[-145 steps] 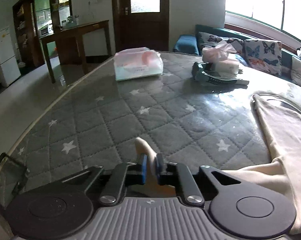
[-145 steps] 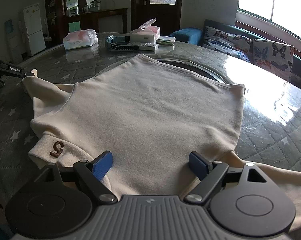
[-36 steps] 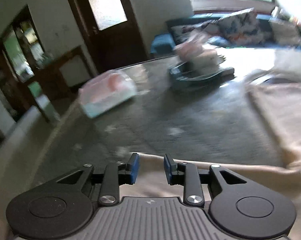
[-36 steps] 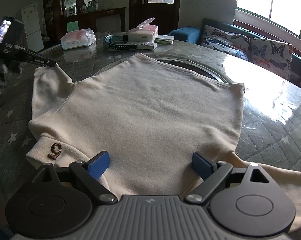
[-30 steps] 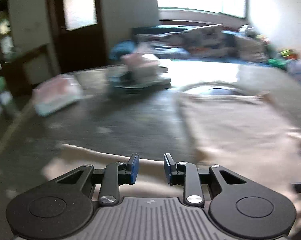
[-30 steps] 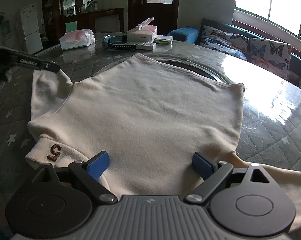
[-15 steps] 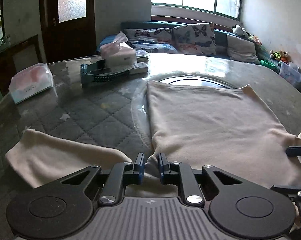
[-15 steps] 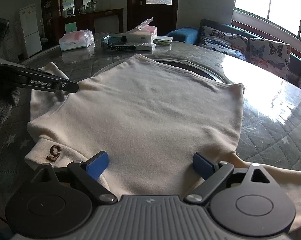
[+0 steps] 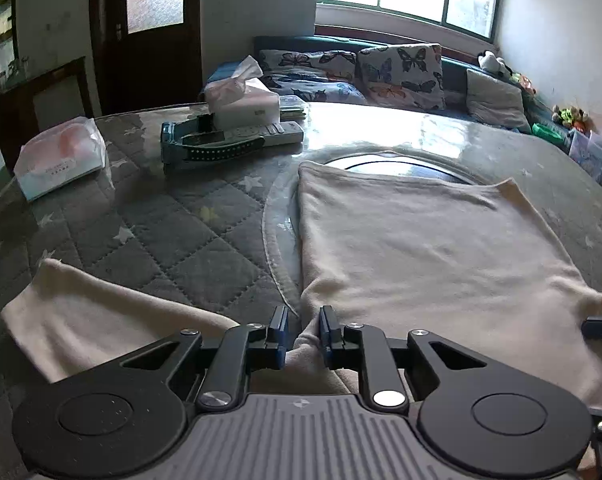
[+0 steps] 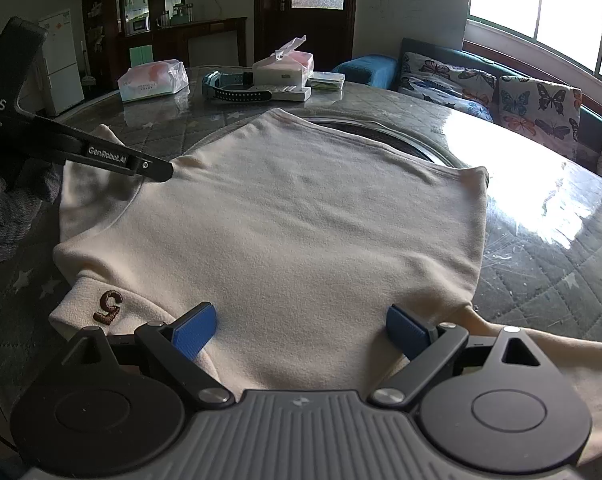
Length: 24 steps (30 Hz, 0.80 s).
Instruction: Fold clothes
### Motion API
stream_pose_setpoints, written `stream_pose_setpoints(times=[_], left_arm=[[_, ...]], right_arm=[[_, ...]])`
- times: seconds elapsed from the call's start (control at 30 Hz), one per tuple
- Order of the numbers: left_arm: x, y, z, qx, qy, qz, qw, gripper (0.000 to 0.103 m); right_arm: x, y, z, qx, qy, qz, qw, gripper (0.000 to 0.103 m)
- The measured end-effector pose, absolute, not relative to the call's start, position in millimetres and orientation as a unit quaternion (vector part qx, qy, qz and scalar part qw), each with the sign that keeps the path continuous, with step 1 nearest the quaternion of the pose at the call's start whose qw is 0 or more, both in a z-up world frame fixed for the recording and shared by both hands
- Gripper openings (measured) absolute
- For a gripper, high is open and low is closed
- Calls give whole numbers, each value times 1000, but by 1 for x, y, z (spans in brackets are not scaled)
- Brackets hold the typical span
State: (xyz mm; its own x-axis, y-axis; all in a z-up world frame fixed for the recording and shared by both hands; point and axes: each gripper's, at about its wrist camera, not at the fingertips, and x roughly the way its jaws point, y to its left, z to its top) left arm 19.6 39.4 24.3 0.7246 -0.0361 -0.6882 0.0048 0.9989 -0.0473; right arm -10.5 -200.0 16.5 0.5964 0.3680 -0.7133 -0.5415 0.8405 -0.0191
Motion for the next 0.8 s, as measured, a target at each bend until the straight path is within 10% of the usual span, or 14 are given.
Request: stream_pose_setpoints(times=[0.3,0.8], left_arm=[[-11,71,41,-36,353,38,934,48],[-73,65,45,11,345,34,938,53]], right_arm=[[-16,-198,23,-120,360,259,888,94],[-44,-180,30,-164,340,290,879,93]])
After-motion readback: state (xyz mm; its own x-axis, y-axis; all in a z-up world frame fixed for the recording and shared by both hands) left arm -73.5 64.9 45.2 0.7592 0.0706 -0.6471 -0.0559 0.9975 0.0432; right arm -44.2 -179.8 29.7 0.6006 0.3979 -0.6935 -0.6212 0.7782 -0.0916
